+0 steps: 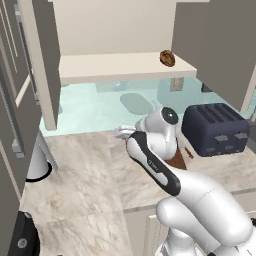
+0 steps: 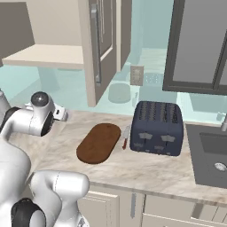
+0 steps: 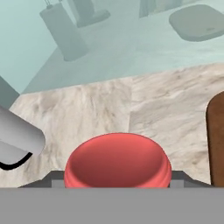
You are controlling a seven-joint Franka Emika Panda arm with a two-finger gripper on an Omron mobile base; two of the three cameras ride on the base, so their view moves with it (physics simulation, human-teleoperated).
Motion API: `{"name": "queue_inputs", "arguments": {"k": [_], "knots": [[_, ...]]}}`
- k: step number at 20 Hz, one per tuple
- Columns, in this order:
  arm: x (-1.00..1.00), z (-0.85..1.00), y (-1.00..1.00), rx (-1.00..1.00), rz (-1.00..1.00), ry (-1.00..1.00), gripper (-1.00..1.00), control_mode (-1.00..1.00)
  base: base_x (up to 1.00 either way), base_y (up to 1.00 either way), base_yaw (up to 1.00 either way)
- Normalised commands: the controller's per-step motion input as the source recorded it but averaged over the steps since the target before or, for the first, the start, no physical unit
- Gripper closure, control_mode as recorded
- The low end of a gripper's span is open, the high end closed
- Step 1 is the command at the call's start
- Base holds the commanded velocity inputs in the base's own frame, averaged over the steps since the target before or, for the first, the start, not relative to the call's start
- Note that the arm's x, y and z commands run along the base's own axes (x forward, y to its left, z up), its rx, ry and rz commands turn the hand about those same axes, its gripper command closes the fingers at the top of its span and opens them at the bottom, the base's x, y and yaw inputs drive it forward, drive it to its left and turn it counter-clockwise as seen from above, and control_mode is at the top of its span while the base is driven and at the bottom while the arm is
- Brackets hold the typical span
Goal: Pick the bread, place it on the cutting board, pick the jam, place it on the counter, and close the cabinet.
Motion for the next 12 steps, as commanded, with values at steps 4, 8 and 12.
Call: {"name": "queue_inputs", "arguments": {"k": [4,8,12], "knots": [[0.22,-0.44,0.04,0.0,0.0,-0.03,1.0,-1.0,0.0,0.0,0.0],[0.22,-0.45,0.0,0.0,0.0,-0.05,1.0,-1.0,0.0,0.0,0.0],[0.18,-0.45,0.04,0.0,0.0,-0.01,1.0,-1.0,0.0,0.0,0.0]]}}
